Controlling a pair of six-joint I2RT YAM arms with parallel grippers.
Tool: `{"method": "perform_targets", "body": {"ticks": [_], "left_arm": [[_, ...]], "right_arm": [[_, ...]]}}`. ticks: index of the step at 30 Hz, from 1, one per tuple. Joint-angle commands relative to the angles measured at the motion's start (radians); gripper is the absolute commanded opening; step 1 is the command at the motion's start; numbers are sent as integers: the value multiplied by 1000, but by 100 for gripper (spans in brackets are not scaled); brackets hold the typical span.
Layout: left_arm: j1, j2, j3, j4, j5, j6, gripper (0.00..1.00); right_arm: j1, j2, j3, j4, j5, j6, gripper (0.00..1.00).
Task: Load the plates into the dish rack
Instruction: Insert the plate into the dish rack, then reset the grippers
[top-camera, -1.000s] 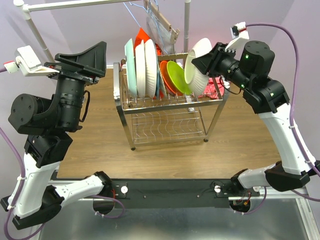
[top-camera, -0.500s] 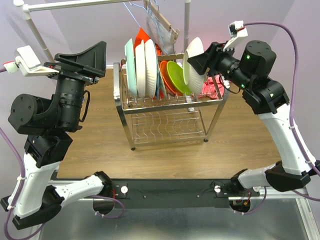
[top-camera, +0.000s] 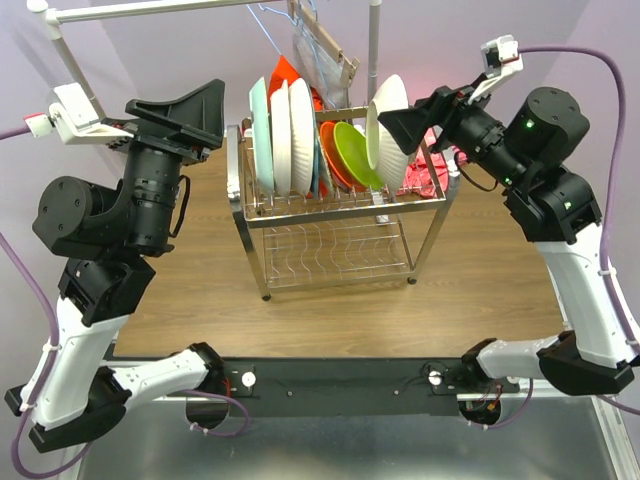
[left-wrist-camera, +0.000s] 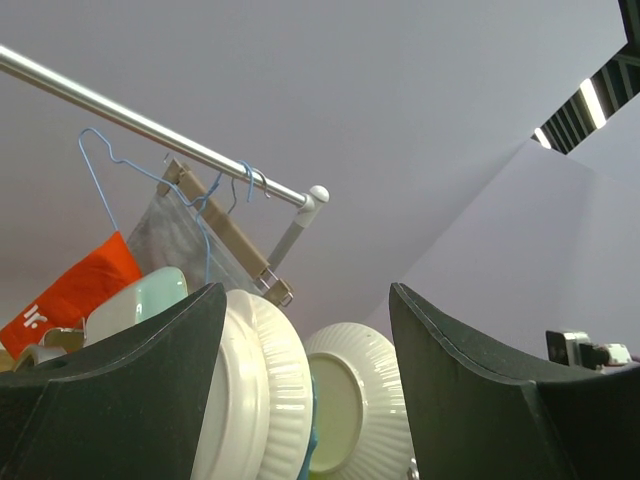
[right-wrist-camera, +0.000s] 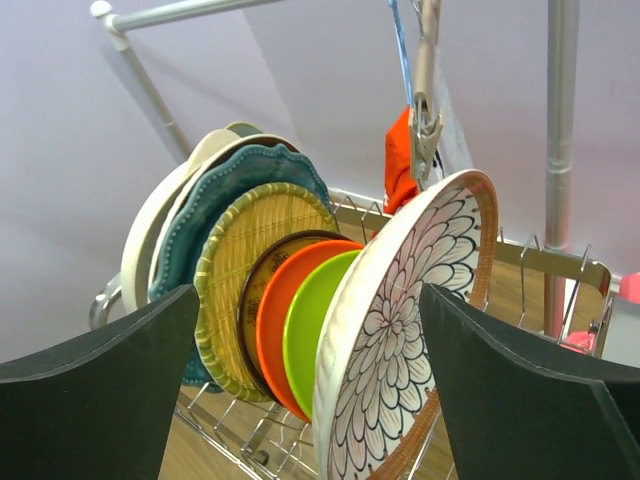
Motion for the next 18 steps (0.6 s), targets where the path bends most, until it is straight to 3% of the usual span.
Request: {"method": "perform_targets", "body": {"ticks": [1, 5, 8, 9, 13, 16, 18], "left_arm": [[-3, 0, 42, 4, -14, 25, 75], [-3, 14, 94, -51, -22, 89, 75], [-3, 31, 148, -109, -42, 155, 76], [-3, 39, 163, -123, -56, 172, 76], [-1, 129, 278, -230, -96, 271, 78], [22, 221, 378, -303, -122, 339, 80], [78, 243, 394, -306, -110, 374, 82]], "right_arm": [[8, -33, 27, 39, -22, -68, 100], [8, -75, 44, 60, 33, -173, 100], [8, -121, 15, 120, 205, -266, 100], [5, -124, 5, 161, 342, -278, 100], [5, -115, 4, 230, 556, -444, 100], [-47, -80, 7, 256, 624, -414, 100], [-171, -52, 17, 246, 560, -362, 100]]}}
